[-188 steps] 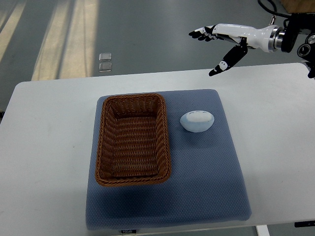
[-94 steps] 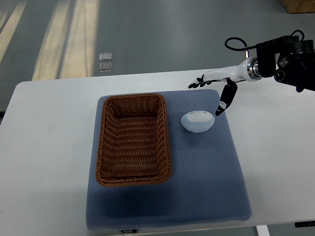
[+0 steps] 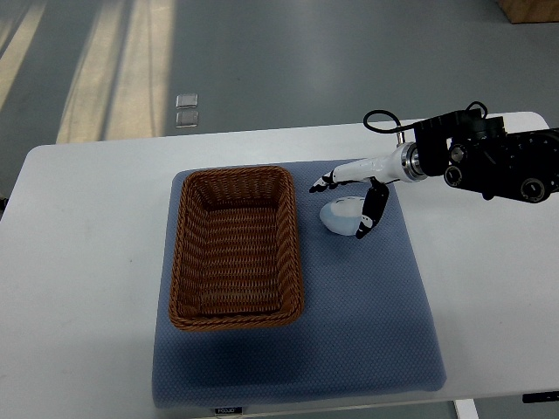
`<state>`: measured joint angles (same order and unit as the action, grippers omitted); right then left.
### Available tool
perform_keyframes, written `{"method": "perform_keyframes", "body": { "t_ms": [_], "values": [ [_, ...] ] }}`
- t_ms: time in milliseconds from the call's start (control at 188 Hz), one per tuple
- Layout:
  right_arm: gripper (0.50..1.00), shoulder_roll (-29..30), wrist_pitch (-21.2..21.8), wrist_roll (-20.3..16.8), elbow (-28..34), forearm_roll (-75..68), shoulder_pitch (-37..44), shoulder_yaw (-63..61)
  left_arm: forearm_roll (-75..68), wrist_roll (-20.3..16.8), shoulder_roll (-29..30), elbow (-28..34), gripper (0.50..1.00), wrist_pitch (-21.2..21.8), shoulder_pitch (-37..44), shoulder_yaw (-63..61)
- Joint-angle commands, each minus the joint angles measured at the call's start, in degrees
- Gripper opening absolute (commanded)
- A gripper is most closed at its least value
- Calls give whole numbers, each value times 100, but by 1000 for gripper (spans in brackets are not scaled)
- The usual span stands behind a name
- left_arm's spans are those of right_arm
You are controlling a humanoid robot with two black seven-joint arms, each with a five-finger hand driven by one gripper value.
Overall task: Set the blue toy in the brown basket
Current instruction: 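Lower the right hand onto the toy and close fingers around it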
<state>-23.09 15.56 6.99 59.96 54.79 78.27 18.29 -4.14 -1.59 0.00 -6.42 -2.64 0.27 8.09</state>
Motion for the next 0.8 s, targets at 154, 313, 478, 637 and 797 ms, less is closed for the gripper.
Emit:
{"method": "perform_keyframes", "body": {
  "t_ms": [154, 313, 478, 637, 797],
  "values": [
    [966, 139, -194, 4, -186, 304, -189, 8, 0, 0, 0, 0, 1000, 0, -1, 0],
    [962, 182, -220, -5, -265, 339, -269, 8, 0, 0, 0, 0, 1000, 0, -1, 0],
    [924, 218, -246, 4, -300, 348, -260, -1, 0, 0, 0, 0, 1000, 0, -1, 0],
    [695, 244, -176, 4, -300, 401, -269, 8, 0, 0, 0, 0, 1000, 0, -1, 0],
    [564, 253, -150, 13, -300, 489, -269, -1, 0, 0, 0, 0, 1000, 0, -1, 0]
  ]
}}
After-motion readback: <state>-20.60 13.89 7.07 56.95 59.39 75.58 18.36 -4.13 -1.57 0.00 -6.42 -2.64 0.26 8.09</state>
